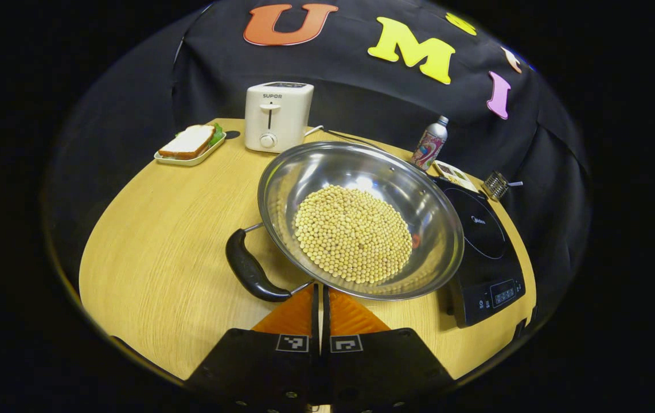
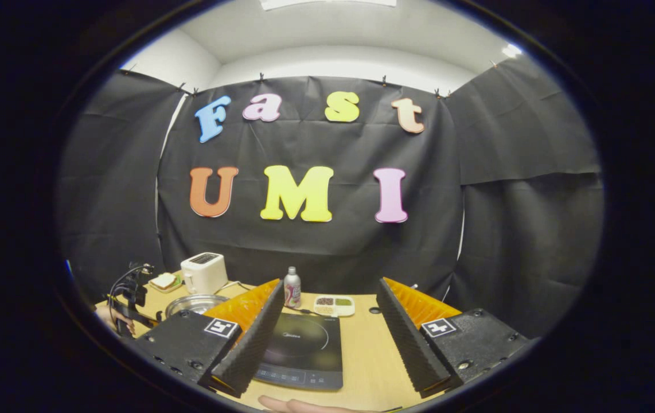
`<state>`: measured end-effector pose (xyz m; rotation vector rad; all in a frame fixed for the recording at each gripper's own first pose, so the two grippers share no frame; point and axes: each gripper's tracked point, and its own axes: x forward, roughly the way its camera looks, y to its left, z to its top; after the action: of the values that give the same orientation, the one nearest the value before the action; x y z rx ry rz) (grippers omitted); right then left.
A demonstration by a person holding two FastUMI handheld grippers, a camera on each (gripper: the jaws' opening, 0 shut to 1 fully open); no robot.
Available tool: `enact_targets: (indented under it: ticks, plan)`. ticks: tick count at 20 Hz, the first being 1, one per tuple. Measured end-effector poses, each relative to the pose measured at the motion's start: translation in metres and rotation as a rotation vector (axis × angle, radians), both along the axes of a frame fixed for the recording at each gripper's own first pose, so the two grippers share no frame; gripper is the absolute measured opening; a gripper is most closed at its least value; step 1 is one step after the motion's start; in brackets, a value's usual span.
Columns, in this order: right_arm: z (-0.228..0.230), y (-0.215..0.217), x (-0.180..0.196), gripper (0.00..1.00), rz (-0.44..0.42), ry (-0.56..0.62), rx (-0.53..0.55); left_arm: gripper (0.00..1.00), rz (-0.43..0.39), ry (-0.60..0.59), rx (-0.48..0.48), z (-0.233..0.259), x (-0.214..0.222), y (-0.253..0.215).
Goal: First push the handle of the pot to place it horizontally, then grasp the pot with both hands and set it on the induction cooktop.
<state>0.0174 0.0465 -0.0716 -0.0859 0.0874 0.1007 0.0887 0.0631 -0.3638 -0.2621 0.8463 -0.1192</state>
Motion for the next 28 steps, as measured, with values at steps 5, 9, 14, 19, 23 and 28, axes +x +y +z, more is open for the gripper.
enact_targets:
  ticks: [5, 9, 14, 19, 23, 28]
  plan:
    - [-0.008, -0.001, 0.008, 1.0, -0.008, 0.008, 0.001, 0.0, 0.031, 0.023, 0.047, -0.007, 0.015, 0.025]
    - [-0.014, -0.002, 0.017, 0.99, -0.009, 0.03, 0.003, 0.0, 0.047, 0.035, 0.066, -0.012, 0.023, 0.037]
    - [-0.015, 0.004, 0.032, 0.99, -0.009, 0.045, 0.003, 0.0, 0.065, 0.045, 0.067, -0.014, 0.035, 0.053]
    - [-0.027, 0.022, 0.044, 0.99, 0.0, 0.076, 0.006, 0.0, 0.058, 0.048, 0.087, -0.016, 0.049, 0.066]
    - [-0.039, 0.035, 0.052, 0.99, 0.004, 0.1, 0.007, 0.1, 0.061, 0.05, 0.092, -0.018, 0.065, 0.076]
    - [-0.051, 0.047, 0.06, 0.99, -0.014, 0.116, 0.019, 0.0, 0.072, 0.038, 0.119, -0.02, 0.085, 0.09]
